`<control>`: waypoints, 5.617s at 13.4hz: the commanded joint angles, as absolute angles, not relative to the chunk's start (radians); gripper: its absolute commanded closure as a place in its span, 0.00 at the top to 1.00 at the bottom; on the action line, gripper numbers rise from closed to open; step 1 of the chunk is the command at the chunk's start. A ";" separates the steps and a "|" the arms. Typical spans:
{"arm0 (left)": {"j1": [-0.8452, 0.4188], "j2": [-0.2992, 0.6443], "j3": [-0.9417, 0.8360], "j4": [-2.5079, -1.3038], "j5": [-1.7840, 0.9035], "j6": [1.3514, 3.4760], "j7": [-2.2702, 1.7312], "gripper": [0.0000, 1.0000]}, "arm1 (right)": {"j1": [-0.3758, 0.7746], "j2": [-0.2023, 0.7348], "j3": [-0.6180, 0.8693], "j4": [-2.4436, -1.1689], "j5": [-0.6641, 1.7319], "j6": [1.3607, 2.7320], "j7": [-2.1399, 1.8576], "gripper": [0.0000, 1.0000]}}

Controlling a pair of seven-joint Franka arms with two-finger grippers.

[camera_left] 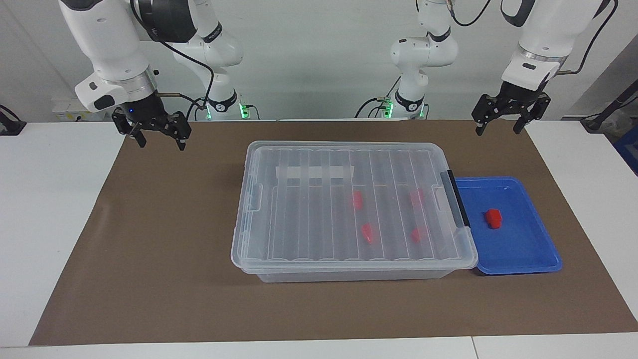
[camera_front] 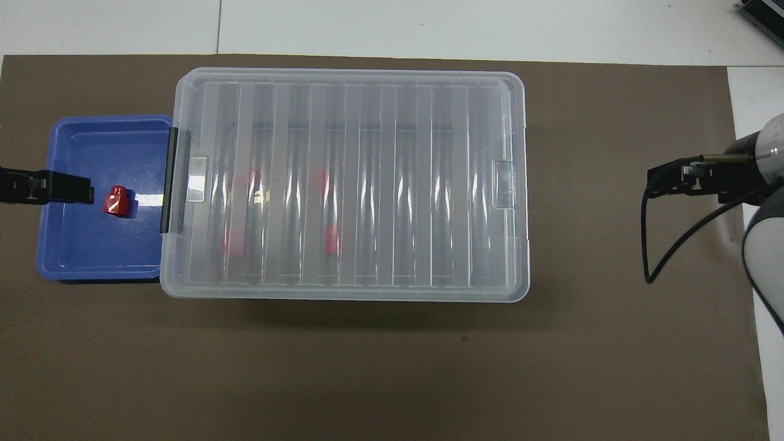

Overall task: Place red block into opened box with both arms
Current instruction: 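Move the right gripper toward the edge of the clear lid, then hook the right gripper onto the clear lid's edge, then slide the clear lid toward the right gripper to uncover the box, then reach the left gripper down to the red block in the blue tray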

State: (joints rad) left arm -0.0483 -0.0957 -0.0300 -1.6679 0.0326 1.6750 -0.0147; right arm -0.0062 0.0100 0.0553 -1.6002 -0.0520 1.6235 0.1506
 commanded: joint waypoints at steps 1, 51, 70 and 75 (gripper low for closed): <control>-0.052 -0.110 -0.021 -1.684 0.017 1.678 -0.020 1.00 | -0.015 0.003 0.063 -1.609 -0.066 1.632 0.147 1.00; -0.052 -0.110 -0.021 -1.684 0.017 1.678 -0.020 1.00 | -0.038 0.107 0.061 -1.861 -0.057 2.039 0.052 0.87; 0.095 -0.079 -0.014 -1.983 0.029 2.087 0.142 1.00 | -0.160 0.104 0.058 -1.841 -0.069 2.005 -0.110 0.99; 0.138 0.162 -0.015 -2.101 0.029 2.460 0.153 1.00 | -0.114 0.059 0.066 -1.752 -0.051 1.869 0.043 1.00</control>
State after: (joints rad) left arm 0.1141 0.1157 -0.0094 -2.0592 0.0330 2.3632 0.1307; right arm -0.1324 0.0968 0.0591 -1.7616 -0.0533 1.9107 -0.0290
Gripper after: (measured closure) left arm 0.000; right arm 0.000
